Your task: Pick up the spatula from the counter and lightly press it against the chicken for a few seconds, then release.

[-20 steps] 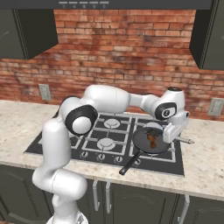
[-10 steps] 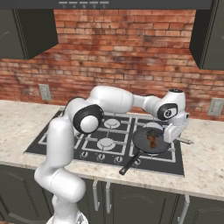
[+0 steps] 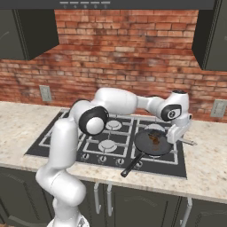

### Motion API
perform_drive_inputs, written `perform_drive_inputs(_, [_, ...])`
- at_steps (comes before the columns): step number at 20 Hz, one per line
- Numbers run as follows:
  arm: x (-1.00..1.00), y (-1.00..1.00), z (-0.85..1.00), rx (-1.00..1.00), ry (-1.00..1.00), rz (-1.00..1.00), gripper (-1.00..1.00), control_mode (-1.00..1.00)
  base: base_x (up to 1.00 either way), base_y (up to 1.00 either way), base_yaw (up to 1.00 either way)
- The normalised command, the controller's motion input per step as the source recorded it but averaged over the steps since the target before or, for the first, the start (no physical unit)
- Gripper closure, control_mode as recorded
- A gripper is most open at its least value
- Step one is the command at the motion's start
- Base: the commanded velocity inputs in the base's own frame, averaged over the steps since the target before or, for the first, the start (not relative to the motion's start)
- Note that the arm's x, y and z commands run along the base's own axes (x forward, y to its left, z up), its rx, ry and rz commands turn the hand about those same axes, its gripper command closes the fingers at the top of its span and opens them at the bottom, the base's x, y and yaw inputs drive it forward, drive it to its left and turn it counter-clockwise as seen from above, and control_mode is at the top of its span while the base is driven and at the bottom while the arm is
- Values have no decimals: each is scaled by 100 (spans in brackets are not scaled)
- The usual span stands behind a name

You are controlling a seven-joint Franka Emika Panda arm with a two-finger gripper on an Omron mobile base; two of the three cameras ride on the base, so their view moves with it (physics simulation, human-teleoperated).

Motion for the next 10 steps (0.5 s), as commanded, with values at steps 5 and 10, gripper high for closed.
perform_drive_inputs(5, [0,0,-16,0,2,0,100,-100,0,0,0])
perform_drive_inputs(10, [0,0,-20,0,5,0,100,-100,0,0,0])
